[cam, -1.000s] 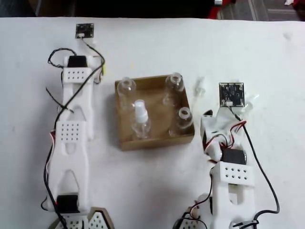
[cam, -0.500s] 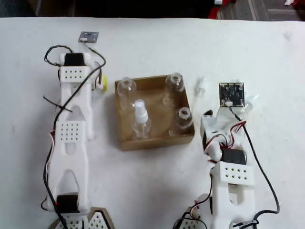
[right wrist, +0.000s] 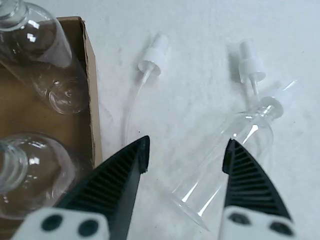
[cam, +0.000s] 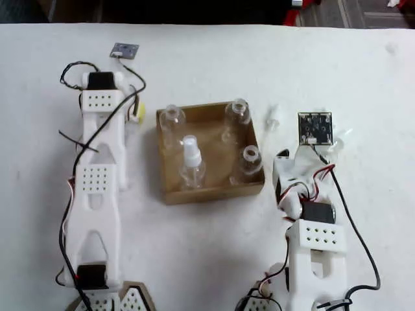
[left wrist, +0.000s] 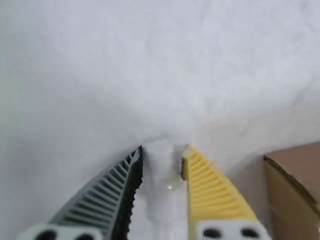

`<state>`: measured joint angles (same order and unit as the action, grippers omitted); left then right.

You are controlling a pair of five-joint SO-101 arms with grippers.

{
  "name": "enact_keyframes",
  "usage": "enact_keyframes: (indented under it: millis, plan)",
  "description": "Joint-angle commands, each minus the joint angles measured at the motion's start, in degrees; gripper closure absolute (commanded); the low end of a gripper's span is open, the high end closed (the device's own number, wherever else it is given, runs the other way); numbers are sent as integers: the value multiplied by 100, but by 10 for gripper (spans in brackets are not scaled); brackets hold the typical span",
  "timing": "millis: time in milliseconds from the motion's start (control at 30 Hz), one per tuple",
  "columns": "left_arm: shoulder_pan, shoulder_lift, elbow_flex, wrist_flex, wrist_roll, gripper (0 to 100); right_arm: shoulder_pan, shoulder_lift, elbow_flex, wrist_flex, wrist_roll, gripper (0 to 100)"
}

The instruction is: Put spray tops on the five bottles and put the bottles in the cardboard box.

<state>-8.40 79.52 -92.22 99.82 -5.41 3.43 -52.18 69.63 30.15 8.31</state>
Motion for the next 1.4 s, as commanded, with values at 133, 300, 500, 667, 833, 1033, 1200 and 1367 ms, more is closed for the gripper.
enact_keyframes:
  millis: [133, 300, 500, 667, 833, 1033, 1200, 1367]
  plan:
    - [119, -901, -360, -9, -193, 978, -48, -57, -26, -136, 70, 789]
    - [400, -2255, -334, 255, -211, 978, -48, -57, -26, -136, 70, 789]
    - [892, -4040, -325, 281, -202, 978, -31, -75, -26, -136, 70, 789]
    - [954, -5112, -316, 290, -202, 979, -31, -75, -26, -136, 70, 789]
    - [919, -5974, 26, 290, 35, 980, -40, -66, -26, -136, 70, 789]
    - [1156, -7890, 2514, 264, 633, 979, -40, -57, -26, -136, 70, 789]
    - [1490, -9437, 4475, -132, 642, 979, -40, -57, -26, -136, 70, 789]
    - [1745, -10273, 6312, -1424, 642, 979, -40, -57, -18, -136, 70, 789]
